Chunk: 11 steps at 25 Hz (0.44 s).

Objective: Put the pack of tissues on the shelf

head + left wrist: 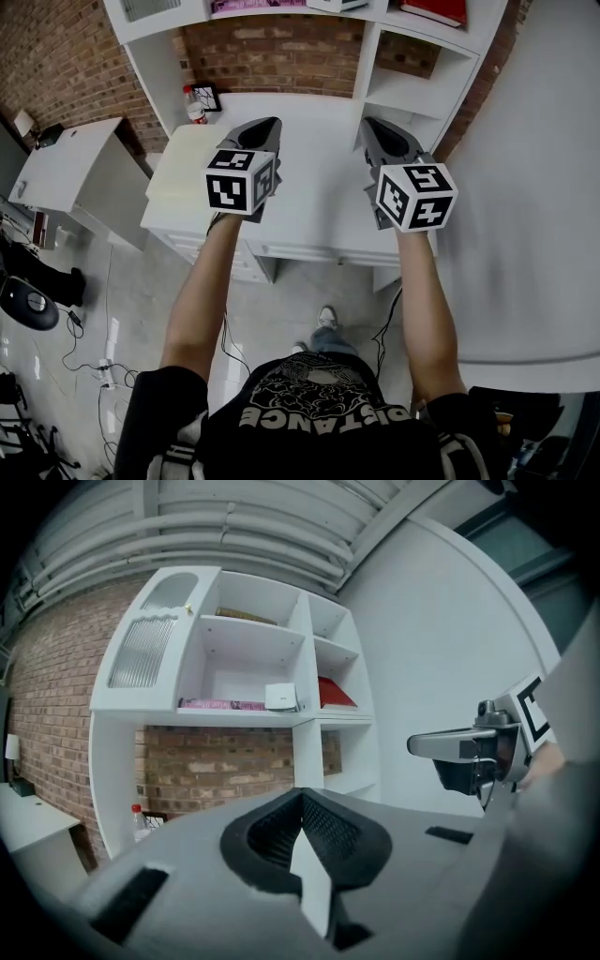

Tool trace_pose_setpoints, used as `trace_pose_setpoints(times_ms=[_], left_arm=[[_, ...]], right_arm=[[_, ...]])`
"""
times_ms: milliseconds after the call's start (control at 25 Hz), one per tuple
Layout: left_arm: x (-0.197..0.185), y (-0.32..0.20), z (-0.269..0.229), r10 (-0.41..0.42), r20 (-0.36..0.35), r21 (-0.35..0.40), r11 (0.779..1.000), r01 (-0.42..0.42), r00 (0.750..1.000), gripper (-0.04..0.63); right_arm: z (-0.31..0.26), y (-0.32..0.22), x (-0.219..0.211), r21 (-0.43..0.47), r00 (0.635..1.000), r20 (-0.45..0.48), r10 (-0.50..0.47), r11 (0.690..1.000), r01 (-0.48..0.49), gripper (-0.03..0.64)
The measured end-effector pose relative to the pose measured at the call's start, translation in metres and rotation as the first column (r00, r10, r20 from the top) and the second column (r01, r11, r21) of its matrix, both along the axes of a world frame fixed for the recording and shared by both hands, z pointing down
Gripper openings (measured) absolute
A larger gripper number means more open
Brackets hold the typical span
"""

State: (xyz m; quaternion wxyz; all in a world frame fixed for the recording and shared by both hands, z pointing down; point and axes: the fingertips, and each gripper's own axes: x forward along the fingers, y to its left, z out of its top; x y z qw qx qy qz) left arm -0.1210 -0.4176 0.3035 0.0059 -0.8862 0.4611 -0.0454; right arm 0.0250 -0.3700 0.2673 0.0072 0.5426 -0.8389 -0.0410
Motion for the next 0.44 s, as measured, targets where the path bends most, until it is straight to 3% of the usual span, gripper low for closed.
trace_pose_setpoints(times_ms=[440], left_arm=[[0.0044,0.0063,-0.0015,0.016,0.001,-0.008,1.000,-0.016,1.000,0.003]], right_arm=[[-0.0006,0.0066,-0.0013,-0.006,1.000,-0.009,0.000,1.000,0.000,0.003]])
